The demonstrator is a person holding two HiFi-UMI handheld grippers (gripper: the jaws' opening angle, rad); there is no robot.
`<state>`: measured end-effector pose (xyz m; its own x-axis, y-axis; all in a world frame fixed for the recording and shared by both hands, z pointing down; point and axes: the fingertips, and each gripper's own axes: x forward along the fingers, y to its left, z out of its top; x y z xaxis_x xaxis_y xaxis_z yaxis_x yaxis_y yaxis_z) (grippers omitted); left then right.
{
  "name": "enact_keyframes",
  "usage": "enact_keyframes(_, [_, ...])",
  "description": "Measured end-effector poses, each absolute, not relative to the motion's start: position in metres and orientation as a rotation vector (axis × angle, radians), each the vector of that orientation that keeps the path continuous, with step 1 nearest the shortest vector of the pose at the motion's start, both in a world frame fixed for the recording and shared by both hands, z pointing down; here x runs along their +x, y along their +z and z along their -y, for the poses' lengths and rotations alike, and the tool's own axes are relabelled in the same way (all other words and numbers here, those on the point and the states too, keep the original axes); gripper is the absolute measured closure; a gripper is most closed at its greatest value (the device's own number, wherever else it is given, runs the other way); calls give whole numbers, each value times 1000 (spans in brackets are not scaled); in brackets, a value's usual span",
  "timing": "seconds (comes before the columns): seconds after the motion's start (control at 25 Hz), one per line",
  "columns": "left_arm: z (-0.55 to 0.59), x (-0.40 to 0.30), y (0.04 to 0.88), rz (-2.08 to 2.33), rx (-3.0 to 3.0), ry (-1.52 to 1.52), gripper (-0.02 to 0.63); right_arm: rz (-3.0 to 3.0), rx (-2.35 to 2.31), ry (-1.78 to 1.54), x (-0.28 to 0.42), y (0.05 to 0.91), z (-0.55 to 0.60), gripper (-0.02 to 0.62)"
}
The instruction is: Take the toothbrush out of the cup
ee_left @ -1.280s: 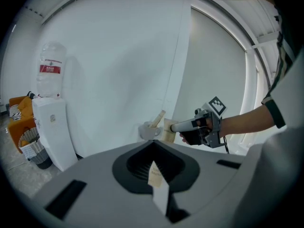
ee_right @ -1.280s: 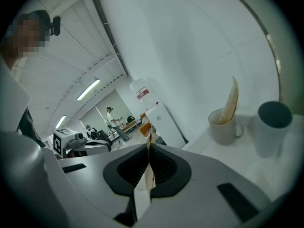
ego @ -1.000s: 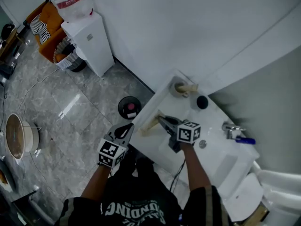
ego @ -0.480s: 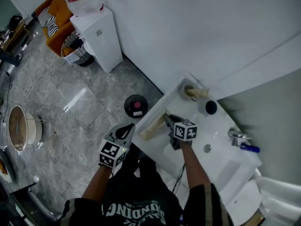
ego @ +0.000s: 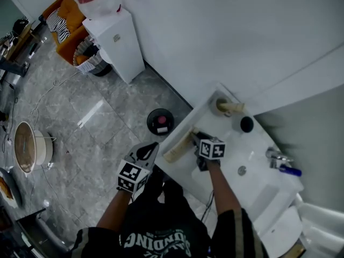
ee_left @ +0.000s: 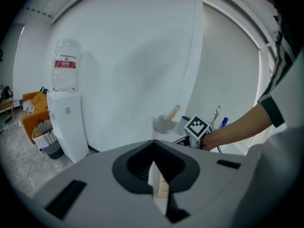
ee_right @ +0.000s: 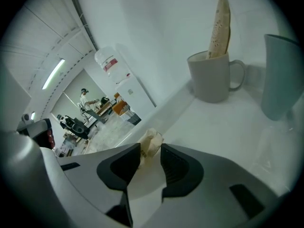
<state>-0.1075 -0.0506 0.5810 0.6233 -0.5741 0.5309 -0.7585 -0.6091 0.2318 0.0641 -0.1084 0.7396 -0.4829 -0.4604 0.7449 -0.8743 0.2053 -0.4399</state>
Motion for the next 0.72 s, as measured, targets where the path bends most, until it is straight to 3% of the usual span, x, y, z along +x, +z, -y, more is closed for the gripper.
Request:
enact_keyframes(0.16, [51, -107, 581, 1034, 2418, 580, 607, 2007, 1312, 1159, 70, 739, 111, 455])
enact_keyframes(0.72, [55, -89, 566, 978, 2523, 558, 607, 1983, 1343, 1086, 84, 715, 99, 454])
